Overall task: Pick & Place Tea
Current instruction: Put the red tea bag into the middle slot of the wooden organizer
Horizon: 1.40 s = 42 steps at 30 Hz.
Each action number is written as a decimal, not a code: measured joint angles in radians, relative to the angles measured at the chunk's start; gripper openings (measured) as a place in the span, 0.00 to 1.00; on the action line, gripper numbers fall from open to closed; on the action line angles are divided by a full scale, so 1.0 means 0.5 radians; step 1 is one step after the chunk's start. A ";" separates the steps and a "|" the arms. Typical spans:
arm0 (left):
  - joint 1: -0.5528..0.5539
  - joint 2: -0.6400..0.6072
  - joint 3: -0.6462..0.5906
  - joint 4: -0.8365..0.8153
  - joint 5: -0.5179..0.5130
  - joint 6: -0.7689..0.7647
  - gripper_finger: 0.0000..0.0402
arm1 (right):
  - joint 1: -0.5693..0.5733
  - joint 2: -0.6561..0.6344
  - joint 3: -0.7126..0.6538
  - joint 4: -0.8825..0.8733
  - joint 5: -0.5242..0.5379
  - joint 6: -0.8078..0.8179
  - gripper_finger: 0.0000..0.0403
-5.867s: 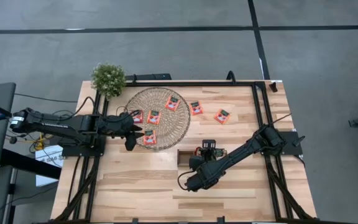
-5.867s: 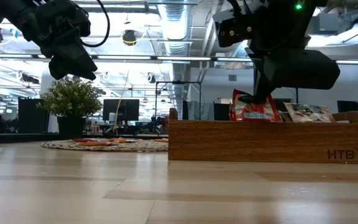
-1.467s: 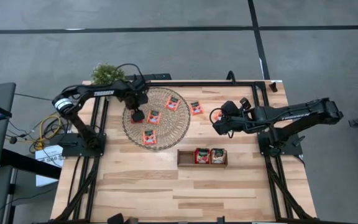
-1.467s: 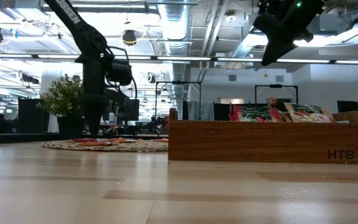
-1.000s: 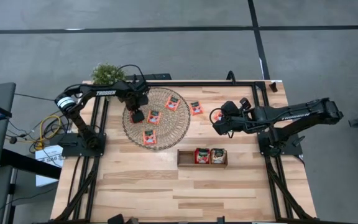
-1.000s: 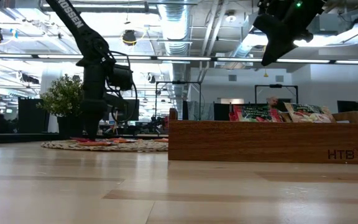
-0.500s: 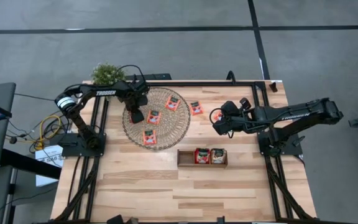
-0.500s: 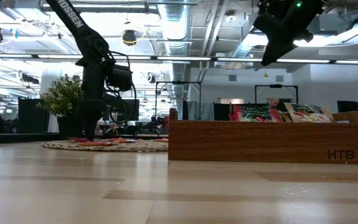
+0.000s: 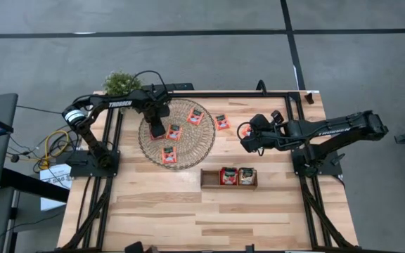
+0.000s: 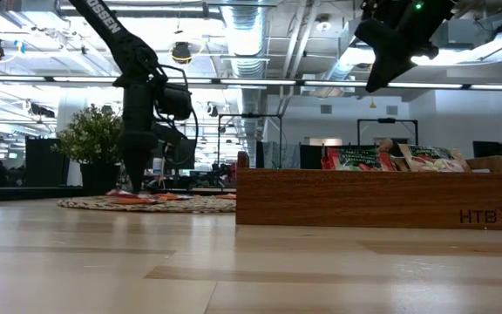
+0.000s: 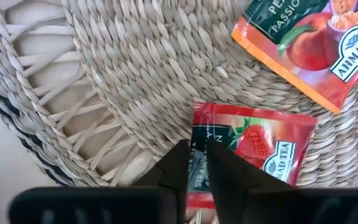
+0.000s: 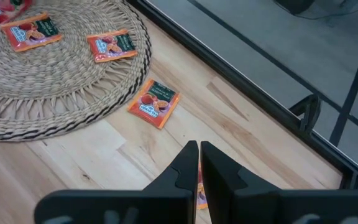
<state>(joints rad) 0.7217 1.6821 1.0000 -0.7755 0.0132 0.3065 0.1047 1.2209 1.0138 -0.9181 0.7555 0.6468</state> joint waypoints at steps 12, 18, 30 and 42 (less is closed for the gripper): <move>-0.018 -0.001 0.000 -0.009 0.003 -0.002 0.00 | 0.000 0.000 -0.001 0.001 0.000 0.000 0.03; -0.018 -0.002 0.000 -0.012 0.069 -0.012 0.00 | 0.000 0.000 -0.001 0.001 0.000 0.000 0.03; -0.018 -0.002 0.000 -0.036 0.072 -0.014 0.00 | 0.000 0.000 -0.001 0.001 0.000 0.000 0.03; -0.031 -0.210 0.000 -0.138 0.064 -0.031 0.00 | -0.004 0.000 -0.001 0.047 0.002 -0.001 0.03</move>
<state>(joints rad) 0.7059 1.5772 1.0000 -0.8448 0.0452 0.2912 0.1028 1.2209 1.0134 -0.8944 0.7563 0.6462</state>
